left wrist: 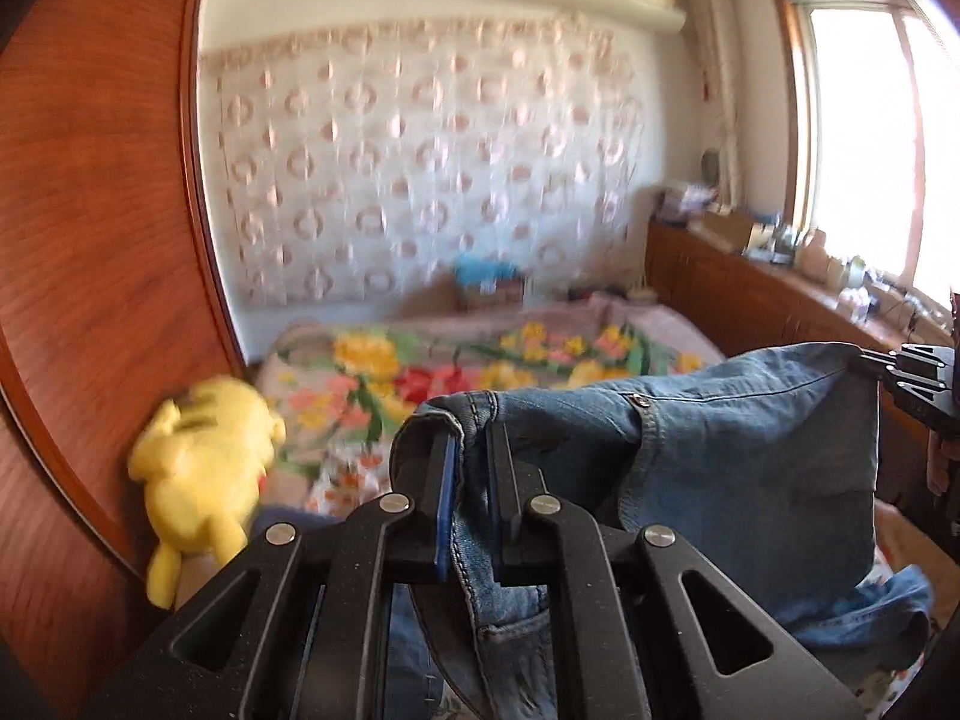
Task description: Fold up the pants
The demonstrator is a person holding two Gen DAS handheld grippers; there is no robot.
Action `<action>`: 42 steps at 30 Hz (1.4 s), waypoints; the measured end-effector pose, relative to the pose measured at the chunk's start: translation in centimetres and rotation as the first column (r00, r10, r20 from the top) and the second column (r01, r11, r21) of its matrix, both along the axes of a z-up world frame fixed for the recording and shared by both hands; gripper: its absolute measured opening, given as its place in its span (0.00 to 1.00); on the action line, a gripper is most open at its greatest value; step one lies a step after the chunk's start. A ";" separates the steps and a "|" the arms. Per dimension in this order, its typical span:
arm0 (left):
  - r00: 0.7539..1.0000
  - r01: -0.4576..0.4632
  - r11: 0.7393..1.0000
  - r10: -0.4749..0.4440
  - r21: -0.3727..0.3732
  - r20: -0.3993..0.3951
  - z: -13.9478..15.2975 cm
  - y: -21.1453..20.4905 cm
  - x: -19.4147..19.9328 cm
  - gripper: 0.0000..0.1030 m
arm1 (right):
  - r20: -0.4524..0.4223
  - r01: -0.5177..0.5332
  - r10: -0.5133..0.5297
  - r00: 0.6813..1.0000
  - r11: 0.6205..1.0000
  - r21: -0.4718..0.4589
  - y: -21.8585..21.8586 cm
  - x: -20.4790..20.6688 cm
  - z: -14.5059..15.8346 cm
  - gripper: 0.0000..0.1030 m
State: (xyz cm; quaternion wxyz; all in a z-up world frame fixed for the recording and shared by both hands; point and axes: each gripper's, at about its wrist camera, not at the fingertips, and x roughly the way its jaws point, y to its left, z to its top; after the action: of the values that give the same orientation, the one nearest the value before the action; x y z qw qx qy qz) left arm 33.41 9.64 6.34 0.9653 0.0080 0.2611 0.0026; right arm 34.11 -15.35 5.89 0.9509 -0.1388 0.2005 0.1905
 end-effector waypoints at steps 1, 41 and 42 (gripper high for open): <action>0.999 0.003 1.000 -0.003 -0.004 -0.035 -1.3 0.3 0.7 0.11 | -0.029 0.004 -0.004 1.000 1.000 0.002 0.3 1.1 -1.1 0.05; 0.954 0.233 0.971 -0.238 -0.047 -0.180 -9.5 -8.5 -18.2 0.41 | -0.222 0.161 -0.134 0.966 0.981 0.108 -9.5 -22.4 -9.3 0.40; 0.952 0.242 0.969 -0.247 -0.049 -0.180 -9.7 -9.0 -18.5 0.41 | -0.221 0.164 -0.136 0.966 0.980 0.111 -9.5 -23.1 -9.3 0.40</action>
State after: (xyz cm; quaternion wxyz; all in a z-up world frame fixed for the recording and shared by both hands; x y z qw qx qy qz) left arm 14.88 0.66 -3.37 0.9298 0.0277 0.3466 -0.1211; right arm 10.98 -24.86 -3.43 0.9427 -0.0408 0.2982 0.1440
